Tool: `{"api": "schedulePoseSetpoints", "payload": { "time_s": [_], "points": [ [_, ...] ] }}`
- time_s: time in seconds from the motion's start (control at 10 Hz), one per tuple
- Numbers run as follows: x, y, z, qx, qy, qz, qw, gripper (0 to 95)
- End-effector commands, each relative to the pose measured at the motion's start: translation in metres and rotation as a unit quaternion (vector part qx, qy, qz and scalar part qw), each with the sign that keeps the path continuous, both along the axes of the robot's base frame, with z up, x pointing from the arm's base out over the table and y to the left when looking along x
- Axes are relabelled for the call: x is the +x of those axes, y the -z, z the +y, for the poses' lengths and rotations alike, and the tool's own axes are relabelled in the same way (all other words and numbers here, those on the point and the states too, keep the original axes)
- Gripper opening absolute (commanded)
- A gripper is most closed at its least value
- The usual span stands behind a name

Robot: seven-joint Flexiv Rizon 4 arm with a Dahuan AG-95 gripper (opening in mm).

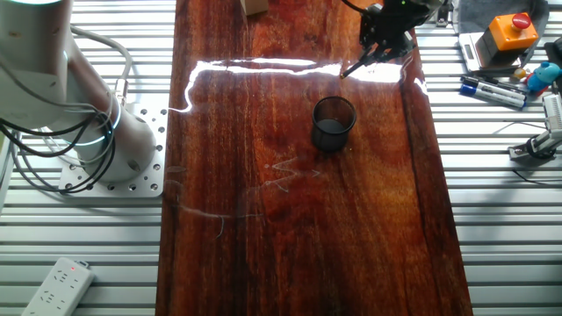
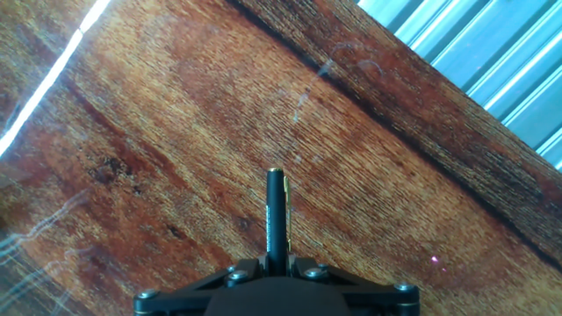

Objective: Put the pen into the pen holder

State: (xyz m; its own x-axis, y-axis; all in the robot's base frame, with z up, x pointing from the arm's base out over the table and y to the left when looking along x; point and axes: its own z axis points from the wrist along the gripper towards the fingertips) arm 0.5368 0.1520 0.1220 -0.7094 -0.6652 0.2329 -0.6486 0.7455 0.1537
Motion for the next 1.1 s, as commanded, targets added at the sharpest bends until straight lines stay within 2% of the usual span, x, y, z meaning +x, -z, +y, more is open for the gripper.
{"api": "schedulePoseSetpoints", "payload": {
  "time_s": [0.1,0.4,0.8,1.1],
  "points": [
    [-0.0009,-0.0003,-0.0005,0.000,0.004,-0.001,1.0000,0.0],
    [-0.0009,-0.0003,-0.0005,0.002,0.019,-0.005,0.9998,0.0],
    [-0.0009,-0.0003,-0.0005,-0.007,0.057,-0.022,0.9981,0.0],
    [-0.0009,-0.0003,-0.0005,-0.015,0.083,-0.040,0.9957,0.0]
  ]
}}
